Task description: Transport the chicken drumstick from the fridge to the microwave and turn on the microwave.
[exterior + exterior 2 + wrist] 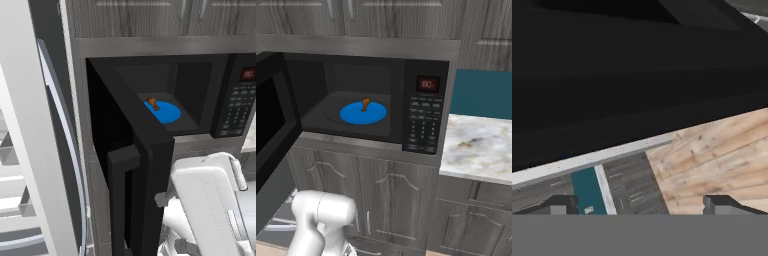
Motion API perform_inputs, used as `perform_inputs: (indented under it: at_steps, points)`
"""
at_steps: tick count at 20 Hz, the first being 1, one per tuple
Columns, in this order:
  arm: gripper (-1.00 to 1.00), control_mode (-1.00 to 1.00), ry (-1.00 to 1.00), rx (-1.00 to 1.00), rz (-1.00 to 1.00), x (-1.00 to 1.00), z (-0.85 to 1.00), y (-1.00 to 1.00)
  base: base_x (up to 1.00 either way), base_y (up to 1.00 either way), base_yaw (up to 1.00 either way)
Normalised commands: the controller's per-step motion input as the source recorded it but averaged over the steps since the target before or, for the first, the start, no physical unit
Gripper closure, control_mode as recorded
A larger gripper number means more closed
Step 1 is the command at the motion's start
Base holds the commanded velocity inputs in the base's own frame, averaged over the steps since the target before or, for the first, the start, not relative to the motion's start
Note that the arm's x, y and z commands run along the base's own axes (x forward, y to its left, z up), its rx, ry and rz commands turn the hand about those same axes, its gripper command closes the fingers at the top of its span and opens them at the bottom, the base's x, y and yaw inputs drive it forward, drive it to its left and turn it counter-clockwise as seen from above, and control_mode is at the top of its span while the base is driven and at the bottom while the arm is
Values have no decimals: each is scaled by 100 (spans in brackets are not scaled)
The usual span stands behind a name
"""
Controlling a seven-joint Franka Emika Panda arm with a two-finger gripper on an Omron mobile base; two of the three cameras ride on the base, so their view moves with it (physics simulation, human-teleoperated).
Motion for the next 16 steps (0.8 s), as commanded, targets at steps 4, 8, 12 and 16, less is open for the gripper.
perform_inputs:
  at_steps: [4,8,12,16]
  points:
    - [-100,-100,0,2,-3,-1,-5,45,0,0,0]
    - [-100,-100,0,4,-5,4,-8,45,0,0,0]
    - [-100,-100,0,4,-8,19,0,40,0,0,0]
    - [-100,-100,0,0,-3,20,-6,31,0,0,0]
